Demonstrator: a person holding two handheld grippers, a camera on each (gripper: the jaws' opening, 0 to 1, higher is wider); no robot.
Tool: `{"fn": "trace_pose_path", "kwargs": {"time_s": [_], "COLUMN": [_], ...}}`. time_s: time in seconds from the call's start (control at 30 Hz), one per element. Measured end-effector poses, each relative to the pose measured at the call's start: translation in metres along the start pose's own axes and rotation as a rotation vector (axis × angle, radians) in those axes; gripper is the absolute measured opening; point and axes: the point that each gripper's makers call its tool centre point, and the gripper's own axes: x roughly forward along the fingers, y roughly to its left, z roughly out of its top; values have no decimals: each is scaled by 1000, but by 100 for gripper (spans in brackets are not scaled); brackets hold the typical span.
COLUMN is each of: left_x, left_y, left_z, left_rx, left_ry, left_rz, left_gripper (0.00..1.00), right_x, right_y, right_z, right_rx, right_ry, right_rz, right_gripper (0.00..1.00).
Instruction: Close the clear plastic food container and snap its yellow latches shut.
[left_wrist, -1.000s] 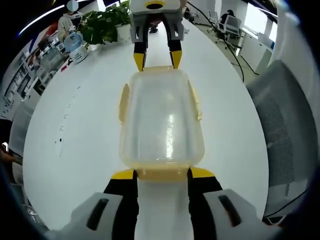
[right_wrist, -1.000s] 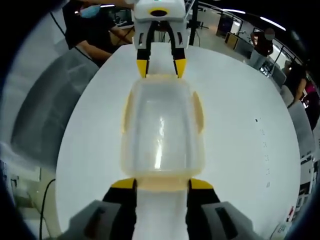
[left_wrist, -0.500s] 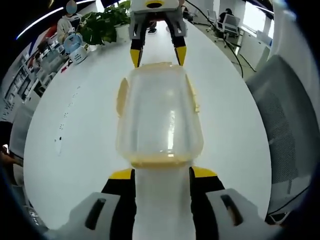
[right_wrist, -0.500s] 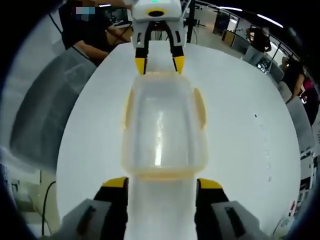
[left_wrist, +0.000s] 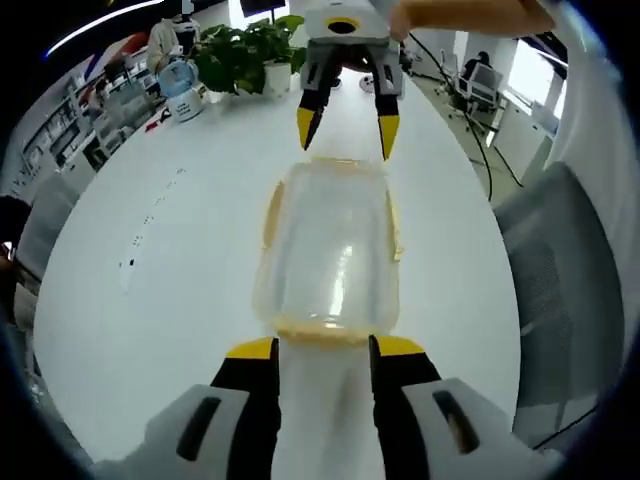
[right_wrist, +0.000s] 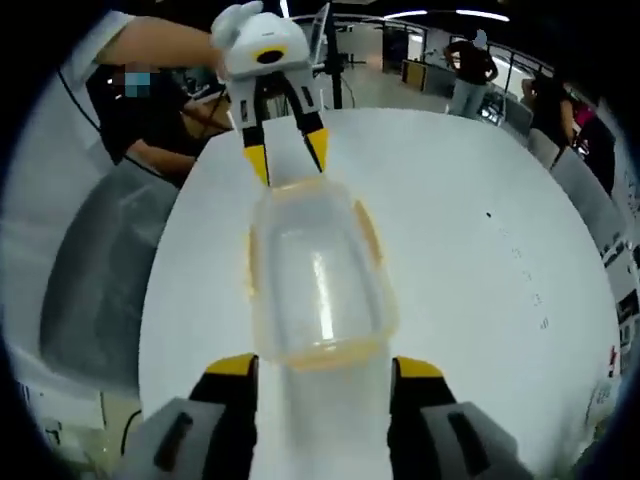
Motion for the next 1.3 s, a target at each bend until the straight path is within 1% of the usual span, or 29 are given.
{"fn": "trace_pose_path", "kwargs": {"time_s": [0.03, 0.07, 0.1, 0.13, 0.17, 0.2, 0.23, 0.27, 0.3, 0.33, 0.37, 0.4, 0.43, 0.47, 0.5, 0.53, 0.57, 0.6, 0.63, 0.7, 0.77, 0.83, 0.87, 0.93, 0.97, 1.03, 1.07, 1.13, 1.3], "left_x": [0, 0, -1, 0, 1, 1, 2, 2, 3, 4, 4, 5, 6, 6, 6, 6, 7, 9, 9, 9, 10, 11, 11, 12, 12, 13, 15, 17, 20], "left_y": [0, 2, 3, 0, 2, 4, 4, 5, 8, 7, 10, 9, 8, 8, 9, 11, 11, 10, 9, 8, 9, 8, 8, 10, 10, 7, 5, 3, 0], "left_z": [1, 2, 1, 3, 3, 2, 2, 0, -3, -2, -4, -6, -4, -6, -5, -4, -7, -8, -8, -9, -10, -10, -9, -10, -10, -10, -9, -9, -9], "left_rx": [-29, -60, -80, -115, -132, -160, -187, -218, -247, -253, -286, -304, -313, -343, -348, -356, -378, -381, -385, -419, -461, -494, -543, -564, -593, -631, -673, -708, -800], "left_ry": [1, -2, 8, -4, -10, -7, -5, 8, 19, 12, 22, 32, 16, 25, 19, 12, 22, 31, 30, 32, 34, 35, 25, 21, 16, 9, -2, -8, -38], "left_rz": [1, 17, 29, 20, 32, 45, 47, 60, 84, 85, 108, 113, 112, 121, 131, 141, 149, 143, 147, 153, 162, 162, 167, 171, 175, 163, 152, 133, 114], "left_gripper": [35, 35, 34, 33, 33, 34, 34, 34, 33, 33, 33, 33, 33, 33, 33, 34, 34, 34, 34, 33, 33, 34, 33, 33, 33, 32, 32, 31, 31], "right_x": [0, -1, -1, -1, 1, 2, 2, 4, 5, 7, 9, 9, 10, 11, 12, 13, 13, 14, 13, 12, 12, 12, 13, 14, 15, 17, 18, 19, 23], "right_y": [5, 3, -2, -3, 0, 3, 2, 1, -1, 1, 1, -3, -1, 0, -1, -3, -3, -4, -5, -6, -10, -9, -7, -7, -7, -7, -3, -4, -1], "right_z": [7, 9, 7, 7, 10, 13, 15, 17, 17, 17, 17, 16, 19, 20, 19, 19, 18, 16, 16, 16, 16, 14, 13, 13, 12, 10, 11, 14, 12], "right_rx": [52, 91, 106, 107, 110, 152, 184, 223, 233, 240, 262, 288, 303, 329, 347, 347, 364, 384, 387, 430, 465, 477, 500, 537, 560, 583, 601, 643, 686], "right_ry": [-42, -45, -33, -32, -32, -43, -56, -66, -65, -61, -58, -54, -73, -79, -73, -72, -70, -62, -69, -69, -81, -70, -66, -74, -73, -69, -68, -93, -86], "right_rz": [19, 10, -26, -35, -17, -8, -20, -30, -42, -32, -37, -62, -48, -43, -51, -64, -64, -67, -75, -83, -98, -92, -89, -84, -84, -93, -76, -79, -80], "right_gripper": [48, 50, 51, 52, 48, 45, 43, 43, 44, 44, 43, 42, 43, 44, 45, 44, 44, 43, 43, 43, 44, 43, 43, 43, 42, 43, 42, 42, 42]}}
